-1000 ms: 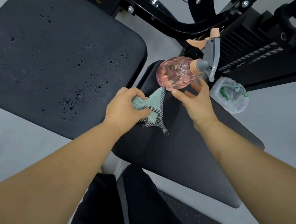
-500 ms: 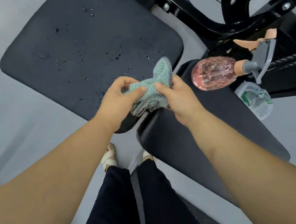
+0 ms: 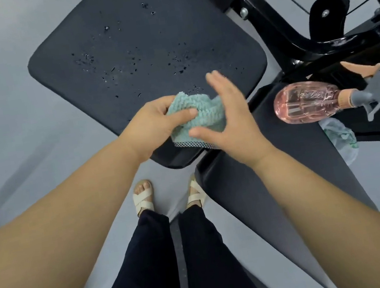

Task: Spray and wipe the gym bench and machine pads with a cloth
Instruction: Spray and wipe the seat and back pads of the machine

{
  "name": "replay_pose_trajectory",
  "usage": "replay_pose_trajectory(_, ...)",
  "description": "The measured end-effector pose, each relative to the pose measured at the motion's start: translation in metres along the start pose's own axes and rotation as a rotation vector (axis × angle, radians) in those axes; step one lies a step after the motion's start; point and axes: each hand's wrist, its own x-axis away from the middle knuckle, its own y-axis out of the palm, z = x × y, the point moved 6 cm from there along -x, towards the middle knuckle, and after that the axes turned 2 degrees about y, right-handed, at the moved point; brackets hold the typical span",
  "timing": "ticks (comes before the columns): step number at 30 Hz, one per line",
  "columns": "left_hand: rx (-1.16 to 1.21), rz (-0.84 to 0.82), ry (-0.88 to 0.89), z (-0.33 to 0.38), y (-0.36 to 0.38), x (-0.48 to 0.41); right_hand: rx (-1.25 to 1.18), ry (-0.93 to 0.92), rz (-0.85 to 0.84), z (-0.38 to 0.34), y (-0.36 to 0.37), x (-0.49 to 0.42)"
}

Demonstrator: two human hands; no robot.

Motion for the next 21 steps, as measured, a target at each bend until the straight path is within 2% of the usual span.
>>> replay_pose_trajectory(1,-0.025,-0.012,0.018,0.004,0.001,0.001,0.02,-0.017,-0.068,-0.002,0.008,-0.002)
replay_pose_trajectory(3,-0.036,0.052,0.028,0.005,-0.006,0.001,0.046,-0.029,-0.095,-0.002,0.02,-0.008)
replay_pose_trajectory(6,-0.058,0.222,-0.008,-0.007,-0.028,0.002,0.165,-0.045,0.069,0.003,0.013,-0.015)
replay_pose_trajectory(8,-0.325,0.388,-0.014,-0.018,-0.053,0.006,0.326,-0.022,0.26,0.014,-0.006,-0.027)
replay_pose_trajectory(10,-0.627,0.476,-0.021,-0.031,-0.074,0.015,0.563,-0.026,0.385,0.023,-0.02,-0.045)
replay_pose_trajectory(12,-0.779,0.436,-0.03,-0.044,-0.079,0.02,0.643,0.006,0.356,0.035,-0.022,-0.063)
replay_pose_trajectory(16,-0.86,0.333,-0.032,-0.065,-0.076,0.028,0.779,-0.032,0.195,0.05,0.014,-0.075)
replay_pose_trajectory(19,-0.868,0.29,-0.033,-0.067,-0.079,0.029,0.855,-0.143,0.211,0.051,0.034,-0.068)
replay_pose_trajectory(21,-0.889,0.253,-0.035,-0.068,-0.082,0.03,0.836,-0.108,0.247,0.051,0.038,-0.068)
